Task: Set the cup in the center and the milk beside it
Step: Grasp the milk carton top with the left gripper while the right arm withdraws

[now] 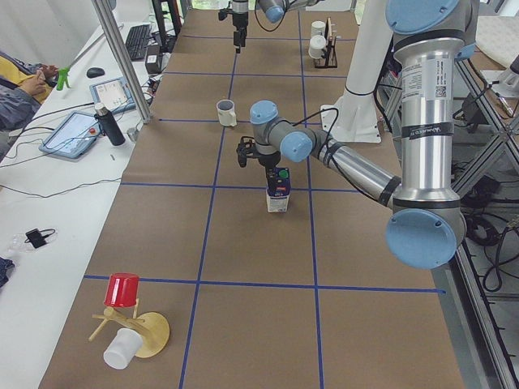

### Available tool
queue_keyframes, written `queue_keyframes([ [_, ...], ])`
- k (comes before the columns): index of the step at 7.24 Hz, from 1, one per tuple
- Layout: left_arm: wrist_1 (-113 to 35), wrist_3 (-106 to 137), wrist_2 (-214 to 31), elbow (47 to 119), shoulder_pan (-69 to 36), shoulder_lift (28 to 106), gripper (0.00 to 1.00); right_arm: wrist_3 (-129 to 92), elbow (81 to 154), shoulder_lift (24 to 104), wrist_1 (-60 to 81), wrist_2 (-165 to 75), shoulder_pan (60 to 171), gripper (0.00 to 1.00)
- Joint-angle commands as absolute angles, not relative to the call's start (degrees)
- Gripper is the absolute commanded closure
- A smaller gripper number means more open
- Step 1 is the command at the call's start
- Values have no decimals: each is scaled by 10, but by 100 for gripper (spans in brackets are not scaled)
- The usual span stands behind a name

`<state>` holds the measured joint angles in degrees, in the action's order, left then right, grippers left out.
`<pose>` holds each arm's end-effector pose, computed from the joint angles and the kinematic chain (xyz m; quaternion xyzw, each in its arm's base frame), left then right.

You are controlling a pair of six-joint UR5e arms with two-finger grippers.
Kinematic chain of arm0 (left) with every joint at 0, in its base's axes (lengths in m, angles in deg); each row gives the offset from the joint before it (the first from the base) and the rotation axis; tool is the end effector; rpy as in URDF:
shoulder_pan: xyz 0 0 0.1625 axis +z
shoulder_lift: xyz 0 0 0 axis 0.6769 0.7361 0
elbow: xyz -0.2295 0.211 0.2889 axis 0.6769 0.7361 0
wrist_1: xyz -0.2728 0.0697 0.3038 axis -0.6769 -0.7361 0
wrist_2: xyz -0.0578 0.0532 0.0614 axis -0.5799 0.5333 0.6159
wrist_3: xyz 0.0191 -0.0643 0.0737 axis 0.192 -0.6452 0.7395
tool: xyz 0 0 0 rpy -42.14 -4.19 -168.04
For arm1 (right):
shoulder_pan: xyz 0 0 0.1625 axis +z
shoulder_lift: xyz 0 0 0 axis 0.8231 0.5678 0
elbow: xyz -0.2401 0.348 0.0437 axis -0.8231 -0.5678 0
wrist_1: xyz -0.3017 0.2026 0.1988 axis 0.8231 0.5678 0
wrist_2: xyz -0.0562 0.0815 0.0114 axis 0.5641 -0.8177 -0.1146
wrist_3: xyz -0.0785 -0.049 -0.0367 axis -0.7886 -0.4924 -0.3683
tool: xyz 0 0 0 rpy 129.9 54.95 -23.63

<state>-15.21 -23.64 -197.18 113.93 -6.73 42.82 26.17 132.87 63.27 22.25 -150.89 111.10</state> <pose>0.2324 -0.3823 0.4238 -0.0603 0.3900 -0.0214 0.9186 -0.2693 -0.5199 0.3056 -0.0130 -0.4539 0.0946 0.8859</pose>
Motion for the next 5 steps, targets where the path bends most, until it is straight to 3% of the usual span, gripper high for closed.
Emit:
queue_keyframes([
  [1, -153, -253, -1970, 1140, -46, 428, 2, 246, 1355, 664, 223, -1497, 1119, 0],
  [2, -152, -252, -1970, 1140, -46, 426, 7, 246, 1356, 670, 224, -1489, 1118, 0],
  [3, -152, -252, -1970, 1143, -48, 423, 34, 246, 1358, 670, 224, -1482, 1116, 0],
  [4, -152, -249, -1971, 1146, -55, 423, 67, 246, 1359, 670, 224, -1482, 1115, 0],
  [5, -150, -248, -1971, 1153, -62, 421, 88, 246, 1363, 671, 224, -1482, 1119, 0],
])
